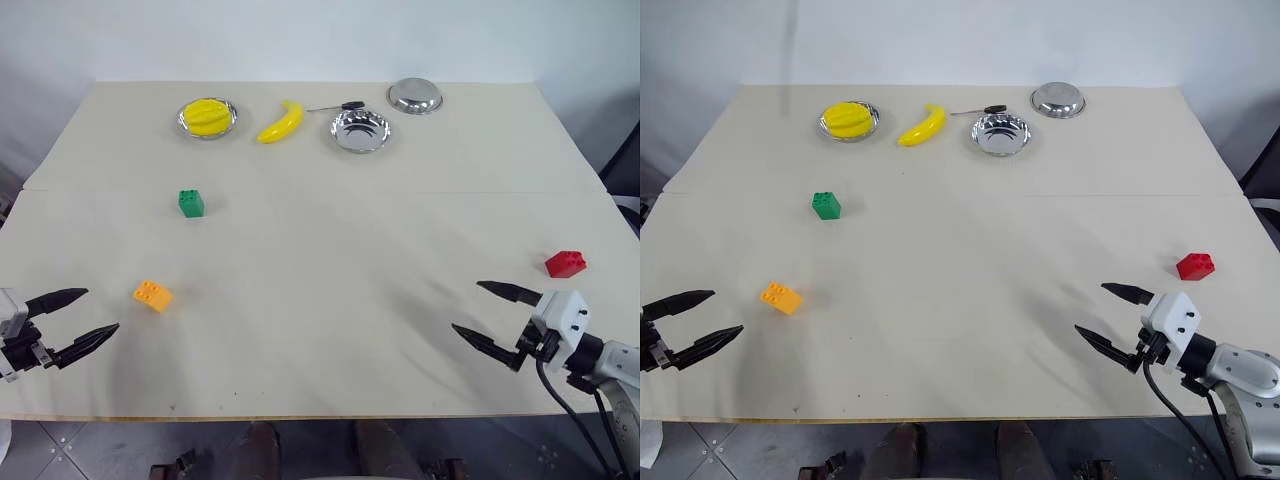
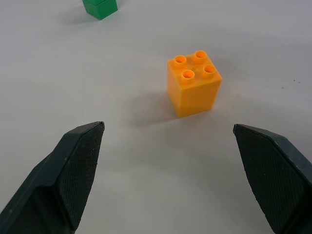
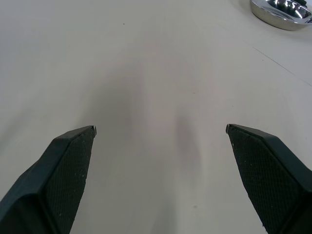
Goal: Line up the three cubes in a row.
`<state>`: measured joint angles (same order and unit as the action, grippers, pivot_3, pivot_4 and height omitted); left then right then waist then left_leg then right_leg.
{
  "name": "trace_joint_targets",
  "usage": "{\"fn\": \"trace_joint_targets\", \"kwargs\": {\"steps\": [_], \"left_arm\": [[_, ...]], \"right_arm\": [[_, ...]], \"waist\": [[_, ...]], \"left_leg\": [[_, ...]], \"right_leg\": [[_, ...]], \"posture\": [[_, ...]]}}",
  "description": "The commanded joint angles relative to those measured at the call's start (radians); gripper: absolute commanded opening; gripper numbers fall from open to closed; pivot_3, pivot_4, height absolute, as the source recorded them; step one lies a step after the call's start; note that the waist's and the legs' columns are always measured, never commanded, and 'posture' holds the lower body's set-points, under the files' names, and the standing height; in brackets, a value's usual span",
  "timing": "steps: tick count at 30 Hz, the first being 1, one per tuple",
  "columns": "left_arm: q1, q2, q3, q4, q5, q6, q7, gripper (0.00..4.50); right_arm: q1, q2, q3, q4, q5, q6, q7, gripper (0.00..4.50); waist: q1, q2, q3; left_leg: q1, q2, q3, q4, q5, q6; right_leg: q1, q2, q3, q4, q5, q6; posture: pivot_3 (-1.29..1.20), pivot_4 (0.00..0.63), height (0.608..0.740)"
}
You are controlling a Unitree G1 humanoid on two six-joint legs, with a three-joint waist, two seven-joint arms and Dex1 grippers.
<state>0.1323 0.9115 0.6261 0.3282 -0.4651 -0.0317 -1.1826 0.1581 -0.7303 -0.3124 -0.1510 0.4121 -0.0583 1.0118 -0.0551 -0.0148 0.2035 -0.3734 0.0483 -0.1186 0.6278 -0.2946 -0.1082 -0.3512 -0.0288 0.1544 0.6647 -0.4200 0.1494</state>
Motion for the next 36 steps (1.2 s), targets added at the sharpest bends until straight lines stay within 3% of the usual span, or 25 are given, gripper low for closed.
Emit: {"fn": "trace_joint_targets", "kwargs": {"steps": [1,6,12,17,20,24,30,36], "left_arm": [[-0.001,0.006,0.015,-0.016,-0.017,0.012,0.000,4.50],[-0.050,0.041,0.021,-0.140,-0.169,0.248,-0.040,4.50],[-0.243,0.002,-0.158,-0.337,-0.217,0.382,-0.009,4.50],[-0.351,-0.090,-0.374,-0.394,-0.117,0.309,-0.013,4.50],[-0.438,-0.213,-0.487,-0.384,-0.084,0.269,0.012,4.50],[-0.475,-0.295,-0.572,-0.335,-0.013,0.185,0.001,4.50],[-0.501,-0.340,-0.589,-0.313,-0.005,0.172,0.016,4.50],[-0.487,-0.334,-0.583,-0.330,-0.006,0.180,0.016,4.50]], "right_arm": [[-0.010,0.008,-0.001,-0.007,0.004,-0.005,-0.010,4.48],[-0.004,0.028,-0.005,-0.024,0.007,0.003,-0.039,4.48],[0.040,0.076,-0.064,-0.109,0.029,0.047,-0.147,4.48],[0.144,0.142,-0.254,-0.204,0.078,0.096,-0.308,4.48],[0.261,0.224,-0.435,-0.210,0.088,0.108,-0.421,4.48],[0.307,0.271,-0.522,-0.193,0.092,0.160,-0.523,4.48],[0.247,0.209,-0.511,-0.210,0.116,0.352,-0.630,4.48],[0.081,0.057,-0.451,-0.170,0.152,0.614,-0.680,4.48]], "waist": [[0.000,0.000,0.000],[0.001,0.000,0.000],[0.025,0.001,0.000],[0.025,0.002,0.000],[0.032,0.002,0.000],[0.025,0.001,0.000],[-0.005,0.003,-0.001],[0.003,0.004,-0.001]], "left_leg": [[0.000,0.000,0.000,0.000,0.000,0.000],[0.000,0.000,0.000,0.000,0.000,0.000],[0.000,0.000,-0.002,0.002,0.000,-0.001],[0.000,0.000,-0.001,0.001,0.001,-0.001],[-0.001,-0.001,-0.001,0.001,0.001,-0.002],[-0.002,-0.001,-0.001,0.001,0.001,-0.002],[0.004,0.000,0.001,0.000,0.000,-0.001],[0.004,0.000,0.000,0.002,0.000,-0.001]], "right_leg": [[0.000,0.000,0.000,0.000,0.000,0.000],[0.000,0.000,0.000,0.001,0.000,0.000],[0.002,0.000,-0.001,0.001,0.000,0.000],[0.001,0.000,-0.001,0.000,0.000,0.000],[0.001,0.000,-0.001,-0.001,0.000,0.000],[0.001,0.000,-0.001,-0.002,0.000,0.000],[0.004,0.001,0.002,0.000,0.000,0.000],[0.006,0.001,0.002,-0.001,0.001,0.002]], "posture": [[0.00,0.150,0.740],[0.00,0.150,0.740],[0.00,0.150,0.740],[0.00,0.150,0.740],[0.00,0.150,0.740],[0.00,0.150,0.740],[0.00,0.150,0.740],[0.00,0.150,0.740]]}}
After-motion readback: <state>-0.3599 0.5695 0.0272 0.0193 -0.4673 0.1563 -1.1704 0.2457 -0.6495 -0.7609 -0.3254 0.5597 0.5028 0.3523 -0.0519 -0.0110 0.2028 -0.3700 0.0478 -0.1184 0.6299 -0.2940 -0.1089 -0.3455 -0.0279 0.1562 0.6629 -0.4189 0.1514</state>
